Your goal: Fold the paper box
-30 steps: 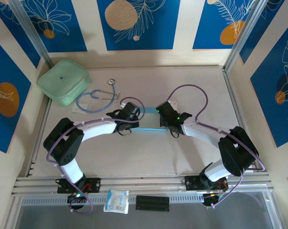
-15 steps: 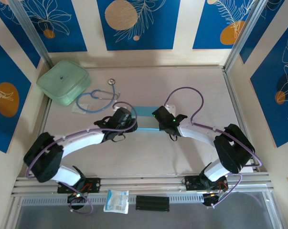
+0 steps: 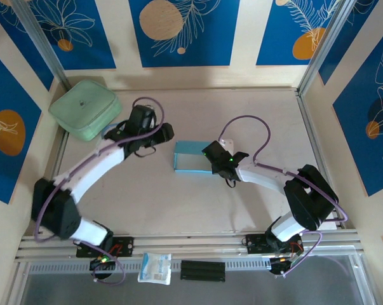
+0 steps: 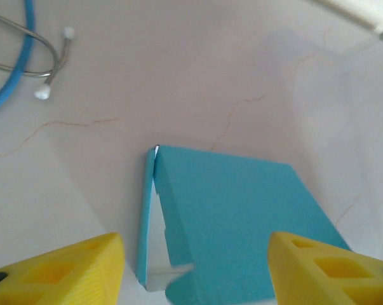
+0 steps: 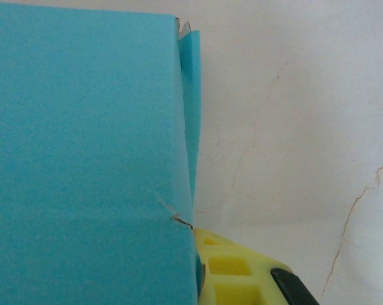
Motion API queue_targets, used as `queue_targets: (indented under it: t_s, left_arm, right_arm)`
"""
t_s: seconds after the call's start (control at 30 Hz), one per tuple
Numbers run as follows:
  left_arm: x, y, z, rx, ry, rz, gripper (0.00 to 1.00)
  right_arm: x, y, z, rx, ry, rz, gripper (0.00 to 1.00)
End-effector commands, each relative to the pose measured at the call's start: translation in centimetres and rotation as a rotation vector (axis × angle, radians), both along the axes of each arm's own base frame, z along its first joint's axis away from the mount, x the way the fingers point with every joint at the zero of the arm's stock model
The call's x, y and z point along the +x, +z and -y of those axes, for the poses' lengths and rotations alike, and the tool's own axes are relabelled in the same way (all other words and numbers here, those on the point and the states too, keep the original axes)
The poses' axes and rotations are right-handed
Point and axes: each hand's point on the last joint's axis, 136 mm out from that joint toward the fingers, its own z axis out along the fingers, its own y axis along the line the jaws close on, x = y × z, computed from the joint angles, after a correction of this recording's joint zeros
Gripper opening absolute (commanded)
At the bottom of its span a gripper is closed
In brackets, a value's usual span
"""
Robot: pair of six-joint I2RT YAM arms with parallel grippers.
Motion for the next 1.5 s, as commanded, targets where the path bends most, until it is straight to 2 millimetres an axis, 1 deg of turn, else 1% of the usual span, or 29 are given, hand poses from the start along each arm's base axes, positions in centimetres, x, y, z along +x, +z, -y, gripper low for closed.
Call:
queue_targets:
  t_s: [0.0,0.07,0.13,0.23,0.3,0.37,0.47,0.53,0.63,0.7,0.73,0.8,0.9,0.97,1.03,1.1,1.13,1.2,1.27,1.33,1.37,1.47]
  left_arm:
    - [-1.3,-3.7,2.8,-0.019,-0.204,-0.176,0.61]
    - [-0.6,-5.1,3.8,-0.032,-0.226,-0.204,0.61]
    - [0.0,-6.6,4.3,-0.043,-0.227,-0.226,0.57]
    - [0.4,-8.1,5.0,-0.066,-0.229,-0.245,0.45]
    - [0.3,-9.1,4.9,-0.061,-0.222,-0.261,0.38]
    - [0.3,-10.0,4.6,-0.041,-0.208,-0.274,0.33]
    - [0.2,-11.1,4.5,-0.034,-0.201,-0.290,0.29]
    - [0.1,-11.5,4.3,-0.030,-0.194,-0.295,0.29]
    - [0.1,-11.9,4.3,-0.021,-0.188,-0.298,0.28]
    - [0.2,-11.9,4.5,-0.016,-0.192,-0.296,0.28]
    - [0.2,-11.9,4.5,-0.013,-0.192,-0.297,0.28]
    - [0.2,-11.7,4.7,-0.008,-0.194,-0.291,0.28]
    - [0.3,-11.5,4.8,-0.001,-0.197,-0.288,0.28]
    - [0.4,-11.3,4.9,0.007,-0.200,-0.282,0.28]
    - [0.5,-11.0,5.0,0.008,-0.201,-0.277,0.28]
    - [0.5,-10.8,5.0,0.010,-0.201,-0.272,0.28]
    - [0.5,-10.8,5.0,0.013,-0.199,-0.270,0.28]
    - [0.5,-10.7,4.9,0.019,-0.199,-0.268,0.28]
    - [0.4,-10.7,5.0,0.021,-0.202,-0.269,0.28]
    - [0.3,-10.8,5.0,0.023,-0.204,-0.271,0.28]
    - [0.3,-10.8,5.1,0.023,-0.205,-0.271,0.28]
    - [0.4,-10.9,5.0,0.025,-0.204,-0.270,0.28]
  right_arm:
    - [0.0,0.0,-0.6,-0.001,0.015,-0.013,0.06]
    - [0.0,0.1,-0.6,0.000,0.016,-0.014,0.06]
    - [0.0,0.2,-0.7,0.001,0.018,-0.015,0.06]
    - [-0.1,0.0,-1.0,0.009,0.028,-0.028,0.06]
    - [-0.2,0.1,-1.3,0.020,0.039,-0.040,0.07]
    - [-0.4,0.1,-1.7,0.036,0.054,-0.052,0.08]
    - [-1.1,0.2,-2.9,0.097,0.112,-0.083,0.12]
    - [-1.8,0.4,-3.9,0.153,0.155,-0.116,0.18]
    - [-3.3,1.2,-4.9,0.241,0.204,-0.159,0.32]
    - [-4.5,2.0,-5.3,0.298,0.235,-0.178,0.47]
    - [-5.1,2.1,-5.1,0.311,0.236,-0.193,0.53]
    - [-6.5,3.0,-4.9,0.348,0.258,-0.209,0.64]
    - [-8.6,5.0,-4.5,0.410,0.293,-0.230,0.74]
    - [-9.7,6.9,-4.1,0.460,0.315,-0.224,0.76]
    - [-10.2,9.1,-3.4,0.511,0.318,-0.181,0.75]
    - [-9.4,11.6,-2.4,0.586,0.269,-0.100,0.73]
    - [-8.8,12.3,-1.8,0.625,0.235,-0.076,0.72]
    - [-6.9,13.4,-0.8,0.731,0.156,-0.051,0.70]
    - [-4.7,12.9,0.4,0.784,0.062,-0.074,0.68]
    - [-2.8,11.6,1.0,0.782,-0.007,-0.134,0.67]
    - [-1.8,10.8,1.0,0.767,-0.026,-0.165,0.66]
    - [0.5,9.2,0.0,0.756,-0.022,-0.219,0.59]
